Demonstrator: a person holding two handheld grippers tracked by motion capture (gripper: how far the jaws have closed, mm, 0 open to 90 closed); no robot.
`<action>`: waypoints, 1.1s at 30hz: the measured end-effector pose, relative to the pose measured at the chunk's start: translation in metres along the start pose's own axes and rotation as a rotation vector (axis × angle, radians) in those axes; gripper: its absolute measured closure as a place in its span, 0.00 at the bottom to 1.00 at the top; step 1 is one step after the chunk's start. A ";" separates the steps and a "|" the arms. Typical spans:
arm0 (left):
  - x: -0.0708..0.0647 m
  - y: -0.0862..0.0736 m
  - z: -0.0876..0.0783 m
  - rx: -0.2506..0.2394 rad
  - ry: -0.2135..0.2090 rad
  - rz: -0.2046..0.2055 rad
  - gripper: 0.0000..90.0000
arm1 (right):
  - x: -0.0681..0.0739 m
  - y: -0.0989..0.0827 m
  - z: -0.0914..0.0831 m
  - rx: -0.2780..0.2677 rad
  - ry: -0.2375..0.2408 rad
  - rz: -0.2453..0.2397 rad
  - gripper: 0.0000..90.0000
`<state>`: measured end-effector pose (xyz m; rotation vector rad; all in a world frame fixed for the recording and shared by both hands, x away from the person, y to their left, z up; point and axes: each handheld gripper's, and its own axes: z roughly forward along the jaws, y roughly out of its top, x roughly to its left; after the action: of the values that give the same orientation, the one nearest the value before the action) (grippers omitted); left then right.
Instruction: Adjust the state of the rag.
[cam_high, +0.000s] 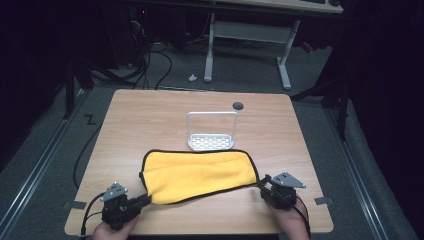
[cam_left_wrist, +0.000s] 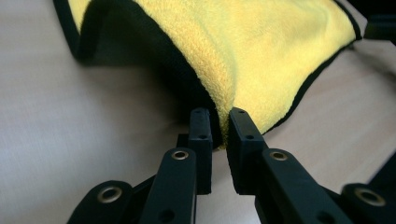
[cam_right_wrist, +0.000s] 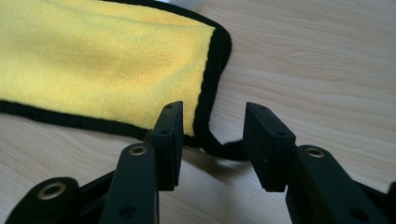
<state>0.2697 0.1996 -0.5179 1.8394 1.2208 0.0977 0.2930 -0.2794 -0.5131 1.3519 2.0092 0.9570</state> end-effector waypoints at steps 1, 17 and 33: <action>0.000 -0.002 -0.001 0.004 0.002 -0.003 0.90 | 0.001 0.001 0.002 0.002 0.012 0.005 0.65; -0.018 -0.016 -0.023 0.001 -0.035 0.040 0.89 | 0.024 -0.021 -0.045 0.021 -0.006 -0.033 0.90; 0.013 0.014 -0.015 -0.028 0.058 0.041 0.75 | 0.021 -0.006 -0.053 -0.033 0.004 -0.018 0.74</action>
<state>0.2790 0.2174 -0.5045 1.8483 1.2157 0.1908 0.2424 -0.2754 -0.4859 1.3133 1.9967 0.9809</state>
